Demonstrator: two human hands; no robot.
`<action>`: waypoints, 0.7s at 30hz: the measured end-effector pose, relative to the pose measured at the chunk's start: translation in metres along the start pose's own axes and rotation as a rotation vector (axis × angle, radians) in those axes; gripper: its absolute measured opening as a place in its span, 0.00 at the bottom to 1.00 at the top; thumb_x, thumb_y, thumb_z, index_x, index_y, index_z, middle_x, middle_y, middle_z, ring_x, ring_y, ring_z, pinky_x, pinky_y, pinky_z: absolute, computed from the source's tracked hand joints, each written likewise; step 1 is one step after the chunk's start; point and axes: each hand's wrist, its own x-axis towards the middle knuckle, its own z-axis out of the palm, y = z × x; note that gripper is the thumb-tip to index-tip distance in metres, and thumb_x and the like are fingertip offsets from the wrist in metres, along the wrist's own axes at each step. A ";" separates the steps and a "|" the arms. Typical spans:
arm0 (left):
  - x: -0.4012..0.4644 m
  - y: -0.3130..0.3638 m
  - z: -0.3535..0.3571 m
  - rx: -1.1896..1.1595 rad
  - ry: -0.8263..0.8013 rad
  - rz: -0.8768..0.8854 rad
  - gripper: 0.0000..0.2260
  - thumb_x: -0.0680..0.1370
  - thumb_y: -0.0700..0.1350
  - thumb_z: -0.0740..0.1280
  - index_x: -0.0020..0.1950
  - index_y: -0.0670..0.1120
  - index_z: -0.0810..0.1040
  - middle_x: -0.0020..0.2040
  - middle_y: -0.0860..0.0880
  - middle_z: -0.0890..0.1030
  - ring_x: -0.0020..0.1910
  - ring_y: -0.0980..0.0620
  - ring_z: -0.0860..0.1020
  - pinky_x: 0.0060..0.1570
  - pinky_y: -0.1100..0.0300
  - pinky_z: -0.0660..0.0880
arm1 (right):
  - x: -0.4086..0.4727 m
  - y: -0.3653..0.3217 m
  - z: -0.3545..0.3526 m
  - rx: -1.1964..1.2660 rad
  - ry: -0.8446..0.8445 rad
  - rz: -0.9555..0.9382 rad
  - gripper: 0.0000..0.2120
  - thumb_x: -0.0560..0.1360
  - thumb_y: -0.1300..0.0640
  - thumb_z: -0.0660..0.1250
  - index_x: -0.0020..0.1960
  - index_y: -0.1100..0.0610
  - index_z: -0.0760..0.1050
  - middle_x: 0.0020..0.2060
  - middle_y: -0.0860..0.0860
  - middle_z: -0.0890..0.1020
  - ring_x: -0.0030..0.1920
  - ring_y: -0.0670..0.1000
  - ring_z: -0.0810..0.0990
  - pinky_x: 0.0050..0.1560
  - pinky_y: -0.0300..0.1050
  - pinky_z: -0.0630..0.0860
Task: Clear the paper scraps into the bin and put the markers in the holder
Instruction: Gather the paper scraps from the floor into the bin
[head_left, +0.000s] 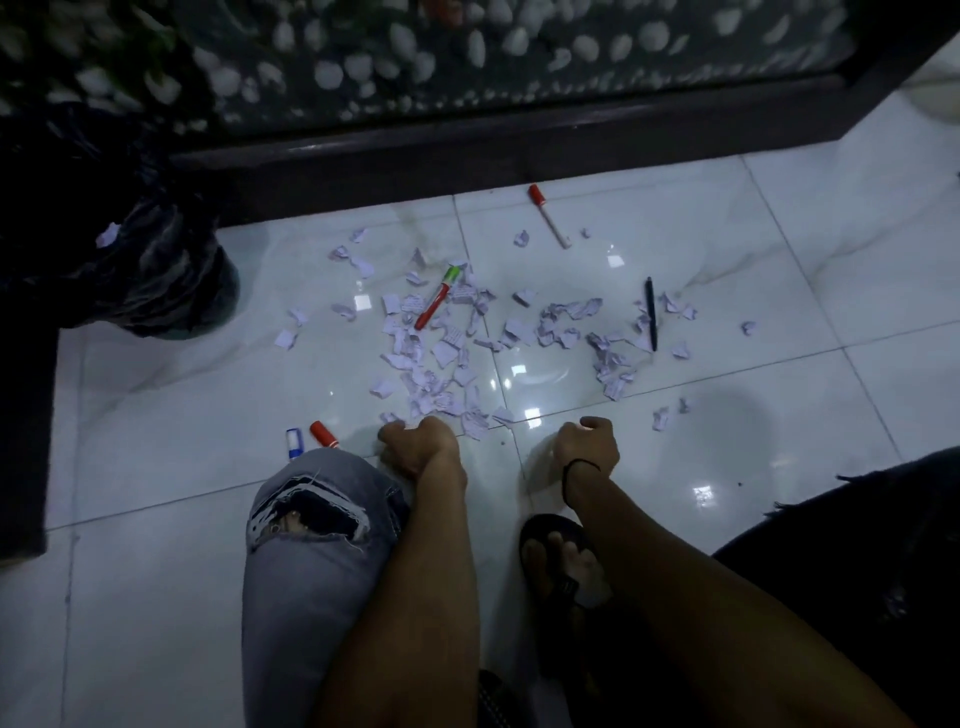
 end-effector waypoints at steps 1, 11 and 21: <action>-0.004 0.002 0.005 0.039 -0.054 0.017 0.19 0.79 0.40 0.63 0.70 0.40 0.72 0.69 0.38 0.74 0.64 0.38 0.76 0.55 0.54 0.74 | 0.003 0.001 -0.004 0.007 -0.003 0.011 0.15 0.74 0.57 0.65 0.61 0.55 0.74 0.53 0.59 0.82 0.55 0.59 0.80 0.55 0.47 0.76; -0.029 -0.015 0.052 0.043 -0.170 0.080 0.21 0.76 0.39 0.62 0.69 0.42 0.75 0.62 0.40 0.81 0.57 0.40 0.81 0.55 0.50 0.80 | 0.005 0.003 -0.053 -0.003 0.014 -0.032 0.15 0.75 0.59 0.63 0.61 0.56 0.75 0.51 0.58 0.82 0.53 0.58 0.80 0.53 0.47 0.77; 0.014 -0.035 0.040 0.166 -0.213 -0.004 0.14 0.81 0.36 0.58 0.60 0.32 0.79 0.62 0.35 0.80 0.61 0.37 0.79 0.60 0.53 0.75 | 0.114 -0.017 -0.096 -0.319 0.111 0.007 0.25 0.77 0.50 0.63 0.70 0.58 0.64 0.68 0.61 0.65 0.69 0.63 0.65 0.66 0.58 0.65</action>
